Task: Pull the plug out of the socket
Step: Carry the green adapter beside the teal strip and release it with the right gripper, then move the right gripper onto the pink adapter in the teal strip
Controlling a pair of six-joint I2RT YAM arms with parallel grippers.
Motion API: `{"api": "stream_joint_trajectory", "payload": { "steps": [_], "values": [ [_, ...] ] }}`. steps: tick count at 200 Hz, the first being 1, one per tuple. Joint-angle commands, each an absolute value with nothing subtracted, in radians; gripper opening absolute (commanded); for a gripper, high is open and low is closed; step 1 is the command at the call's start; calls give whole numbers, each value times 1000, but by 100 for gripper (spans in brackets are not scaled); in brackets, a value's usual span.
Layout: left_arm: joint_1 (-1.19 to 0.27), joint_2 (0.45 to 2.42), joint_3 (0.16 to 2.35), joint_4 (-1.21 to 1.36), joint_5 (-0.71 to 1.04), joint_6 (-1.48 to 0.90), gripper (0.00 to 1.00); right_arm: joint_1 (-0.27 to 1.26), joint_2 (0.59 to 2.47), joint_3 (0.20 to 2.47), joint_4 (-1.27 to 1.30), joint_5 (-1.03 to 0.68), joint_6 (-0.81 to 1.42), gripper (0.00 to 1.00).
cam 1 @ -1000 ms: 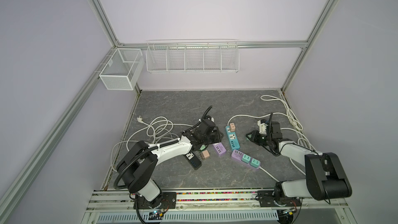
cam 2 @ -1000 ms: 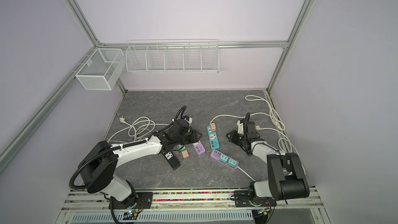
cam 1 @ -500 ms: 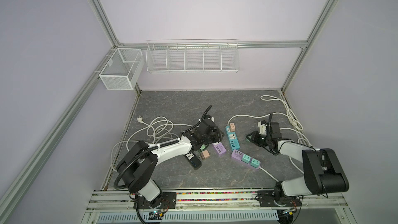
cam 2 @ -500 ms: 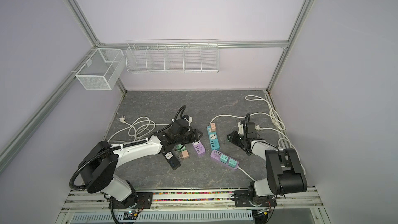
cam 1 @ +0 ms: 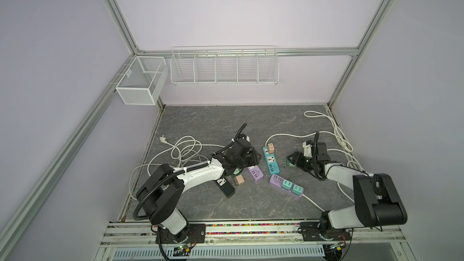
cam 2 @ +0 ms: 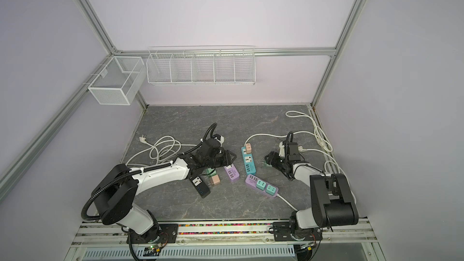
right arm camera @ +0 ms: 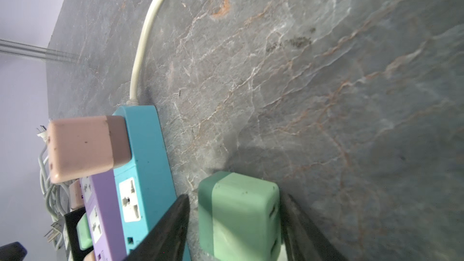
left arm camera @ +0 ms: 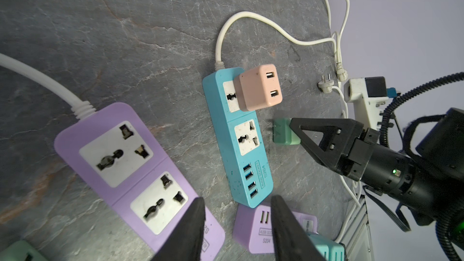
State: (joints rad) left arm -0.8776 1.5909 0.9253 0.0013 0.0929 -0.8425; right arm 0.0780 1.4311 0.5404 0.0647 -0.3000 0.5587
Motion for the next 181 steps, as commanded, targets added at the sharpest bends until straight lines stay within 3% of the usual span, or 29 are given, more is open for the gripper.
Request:
{"api": "stream_joint_trajectory", "payload": {
  "steps": [1, 60, 129, 181],
  "values": [
    [-882, 1565, 914, -6, 71, -830, 45, 74, 1389, 538, 27, -243, 543, 68],
    [-880, 1550, 929, -14, 69, -826, 45, 74, 1295, 528, -34, -180, 518, 79],
    [-876, 1599, 1009, -12, 99, -819, 46, 157, 1116, 590, -177, -111, 463, 83],
    [-854, 1673, 1087, 0, 124, -830, 47, 267, 1143, 759, -313, -90, 411, 83]
  ]
}}
